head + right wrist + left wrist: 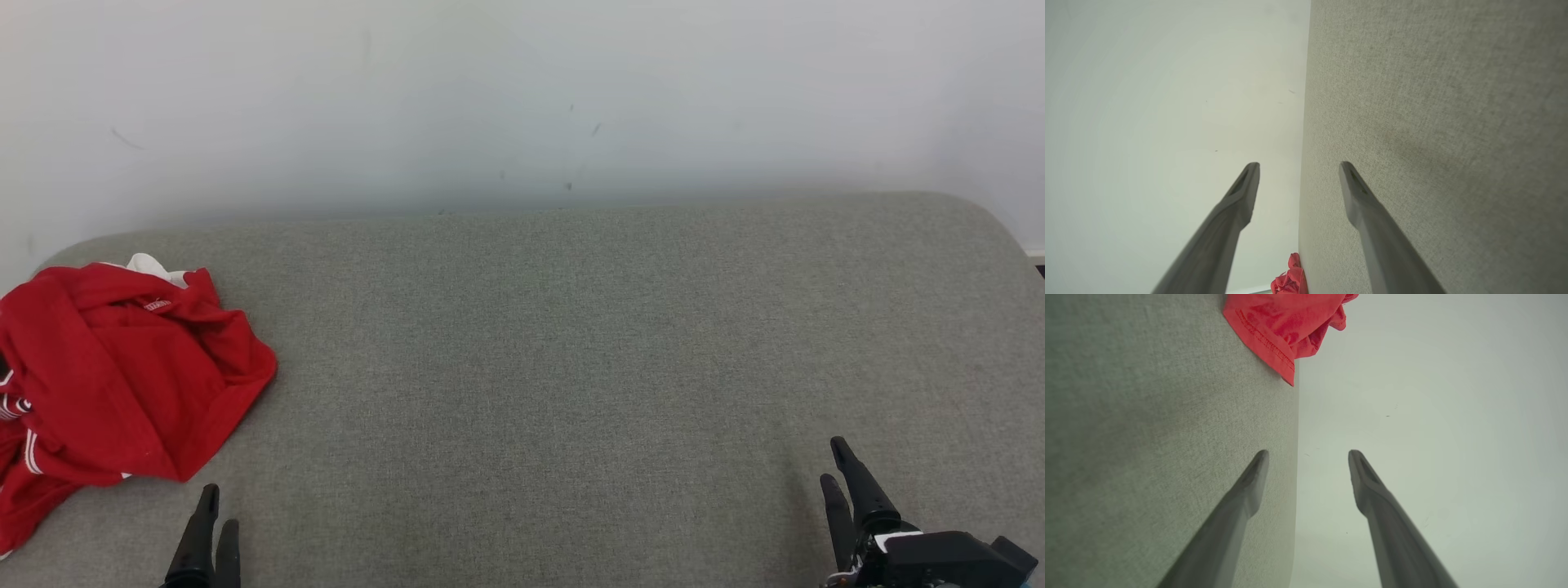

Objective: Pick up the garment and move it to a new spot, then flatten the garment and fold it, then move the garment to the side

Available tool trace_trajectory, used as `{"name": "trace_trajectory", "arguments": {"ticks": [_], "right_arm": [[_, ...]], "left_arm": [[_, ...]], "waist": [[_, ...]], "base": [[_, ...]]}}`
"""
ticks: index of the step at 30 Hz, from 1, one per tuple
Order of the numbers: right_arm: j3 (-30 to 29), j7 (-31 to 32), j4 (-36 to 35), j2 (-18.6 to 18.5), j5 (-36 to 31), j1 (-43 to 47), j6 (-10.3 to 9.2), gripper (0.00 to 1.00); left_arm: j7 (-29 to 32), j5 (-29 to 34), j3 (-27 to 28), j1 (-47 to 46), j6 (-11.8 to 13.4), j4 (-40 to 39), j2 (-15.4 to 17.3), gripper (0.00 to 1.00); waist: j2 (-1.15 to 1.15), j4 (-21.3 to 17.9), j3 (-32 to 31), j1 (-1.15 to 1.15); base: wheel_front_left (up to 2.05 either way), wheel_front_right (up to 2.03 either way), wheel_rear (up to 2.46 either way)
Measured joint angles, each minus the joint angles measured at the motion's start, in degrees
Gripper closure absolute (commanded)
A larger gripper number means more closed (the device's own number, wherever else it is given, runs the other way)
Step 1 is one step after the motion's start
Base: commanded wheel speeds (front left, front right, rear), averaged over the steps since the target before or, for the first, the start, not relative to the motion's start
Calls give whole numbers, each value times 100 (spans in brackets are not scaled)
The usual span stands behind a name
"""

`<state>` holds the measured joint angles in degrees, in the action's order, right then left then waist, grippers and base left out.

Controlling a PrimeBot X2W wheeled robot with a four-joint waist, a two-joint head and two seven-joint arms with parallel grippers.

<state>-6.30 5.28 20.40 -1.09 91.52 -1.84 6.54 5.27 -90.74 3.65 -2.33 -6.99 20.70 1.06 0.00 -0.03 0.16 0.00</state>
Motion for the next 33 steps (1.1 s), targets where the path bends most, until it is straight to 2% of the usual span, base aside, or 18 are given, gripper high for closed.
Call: {"name": "trace_trajectory", "arguments": {"ticks": [11, 21, 33], "right_arm": [[266, -235, 51, -47, -459, -230, -58, 0], [636, -447, 159, -188, -1180, -439, -301, 0], [942, -708, 214, -286, -2111, -630, -513, 0]], "left_arm": [[-237, 423, -177, -59, 98, 13, 23, 0], [-444, 1104, -311, -188, 354, 36, 62, 0], [-716, 1959, -539, -305, 537, 25, 105, 0]], "waist": [[0, -13, 6, 0], [0, -18, 12, 0], [0, 4, 5, 0]], "base": [[0, 0, 0], [0, 0, 0], [0, 0, 0]]}}
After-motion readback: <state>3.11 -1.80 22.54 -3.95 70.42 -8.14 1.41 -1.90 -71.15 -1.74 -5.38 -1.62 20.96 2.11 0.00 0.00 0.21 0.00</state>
